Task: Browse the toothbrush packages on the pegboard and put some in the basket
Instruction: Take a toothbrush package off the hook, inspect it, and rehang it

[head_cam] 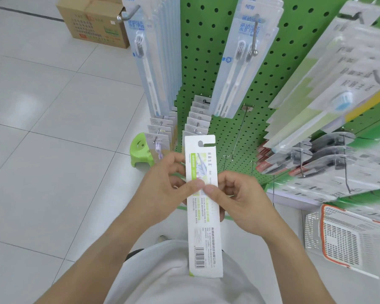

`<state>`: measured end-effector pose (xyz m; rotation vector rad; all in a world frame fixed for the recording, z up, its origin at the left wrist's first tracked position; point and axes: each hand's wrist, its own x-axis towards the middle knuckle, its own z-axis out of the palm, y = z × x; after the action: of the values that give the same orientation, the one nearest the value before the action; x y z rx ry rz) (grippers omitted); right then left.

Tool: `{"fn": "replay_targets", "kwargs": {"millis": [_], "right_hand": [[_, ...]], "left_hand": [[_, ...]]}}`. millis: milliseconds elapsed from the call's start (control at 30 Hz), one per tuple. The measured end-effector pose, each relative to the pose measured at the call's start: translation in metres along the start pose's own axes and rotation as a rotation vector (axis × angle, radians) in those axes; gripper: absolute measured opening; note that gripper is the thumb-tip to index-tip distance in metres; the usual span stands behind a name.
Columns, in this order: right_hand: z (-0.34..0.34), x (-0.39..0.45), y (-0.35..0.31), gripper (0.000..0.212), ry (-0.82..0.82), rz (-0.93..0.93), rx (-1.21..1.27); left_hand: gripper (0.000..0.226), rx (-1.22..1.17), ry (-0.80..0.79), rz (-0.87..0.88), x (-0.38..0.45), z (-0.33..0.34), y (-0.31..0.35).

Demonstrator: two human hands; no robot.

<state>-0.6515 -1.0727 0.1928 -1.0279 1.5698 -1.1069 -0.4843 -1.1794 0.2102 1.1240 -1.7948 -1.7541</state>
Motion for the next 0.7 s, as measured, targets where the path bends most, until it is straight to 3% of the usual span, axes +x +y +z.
{"fn": "replay_targets", "kwargs": {"millis": [133, 300, 400, 567, 700], "right_hand": [[-0.009, 0.000, -0.007, 0.009, -0.102, 0.014, -0.071], [-0.005, 0.006, -0.013, 0.028, 0.031, 0.000, -0.128], [-0.004, 0.007, -0.016, 0.029, 0.012, -0.008, -0.041], [-0.003, 0.005, -0.027, 0.043, 0.089, -0.036, 0.053], [0.004, 0.004, -0.030, 0.056, 0.146, -0.044, 0.085]], "left_hand": [[0.031, 0.011, 0.001, 0.005, 0.004, 0.001, 0.005], [0.026, 0.056, -0.060, 0.015, 0.006, 0.000, 0.012], [0.023, 0.068, -0.054, 0.015, 0.011, -0.001, 0.022], [0.055, 0.132, 0.031, 0.036, 0.016, 0.006, 0.037], [0.061, 0.141, 0.081, 0.081, 0.016, 0.018, 0.042]]}}
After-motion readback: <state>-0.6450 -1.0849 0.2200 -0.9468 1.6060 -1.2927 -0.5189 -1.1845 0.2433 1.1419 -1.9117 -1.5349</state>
